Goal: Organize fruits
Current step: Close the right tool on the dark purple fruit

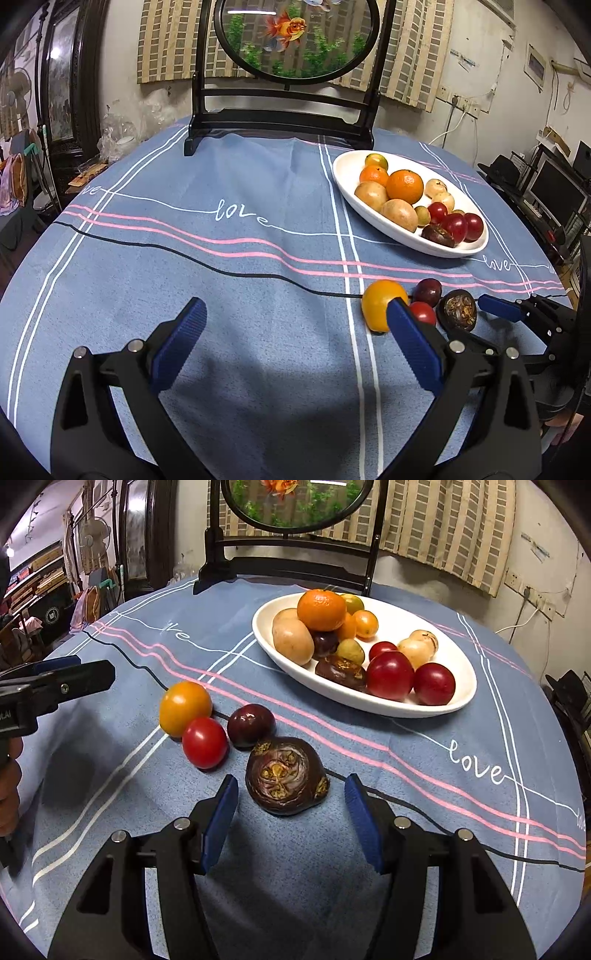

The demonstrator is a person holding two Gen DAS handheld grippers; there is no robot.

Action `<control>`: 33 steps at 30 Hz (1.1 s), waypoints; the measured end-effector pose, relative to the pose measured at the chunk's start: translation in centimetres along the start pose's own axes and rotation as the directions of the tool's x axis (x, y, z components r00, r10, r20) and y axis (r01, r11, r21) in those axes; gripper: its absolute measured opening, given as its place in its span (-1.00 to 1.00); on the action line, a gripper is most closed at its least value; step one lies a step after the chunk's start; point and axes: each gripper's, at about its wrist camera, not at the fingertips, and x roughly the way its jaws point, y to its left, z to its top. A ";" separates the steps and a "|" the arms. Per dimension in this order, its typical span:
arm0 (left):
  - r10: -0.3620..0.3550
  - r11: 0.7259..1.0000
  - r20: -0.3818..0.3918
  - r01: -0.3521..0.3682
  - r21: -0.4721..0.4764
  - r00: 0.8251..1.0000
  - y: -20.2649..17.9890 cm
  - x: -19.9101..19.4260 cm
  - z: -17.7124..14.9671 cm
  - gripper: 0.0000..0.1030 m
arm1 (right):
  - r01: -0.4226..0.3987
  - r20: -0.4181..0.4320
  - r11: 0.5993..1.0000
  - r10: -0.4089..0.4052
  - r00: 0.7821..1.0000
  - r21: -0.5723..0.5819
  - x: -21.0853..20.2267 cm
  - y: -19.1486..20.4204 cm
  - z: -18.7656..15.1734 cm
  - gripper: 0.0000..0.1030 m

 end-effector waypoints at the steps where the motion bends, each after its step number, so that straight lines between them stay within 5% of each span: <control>1: 0.002 1.000 0.000 -0.002 0.002 1.000 0.0 0.0 0.0 0.93 | -0.002 -0.001 1.000 0.002 1.000 0.000 0.0 0.0 0.0 0.18; 21: 0.030 1.000 -0.009 -0.030 0.007 0.999 0.0 0.5 -0.1 0.93 | 0.009 -0.038 1.000 -0.009 0.999 0.004 1.2 -0.1 0.4 0.18; 33: 0.055 0.998 -0.027 -0.055 0.002 0.998 0.1 1.1 -0.3 0.93 | -0.002 -0.028 1.000 0.002 1.000 -0.001 1.0 0.0 0.3 -0.10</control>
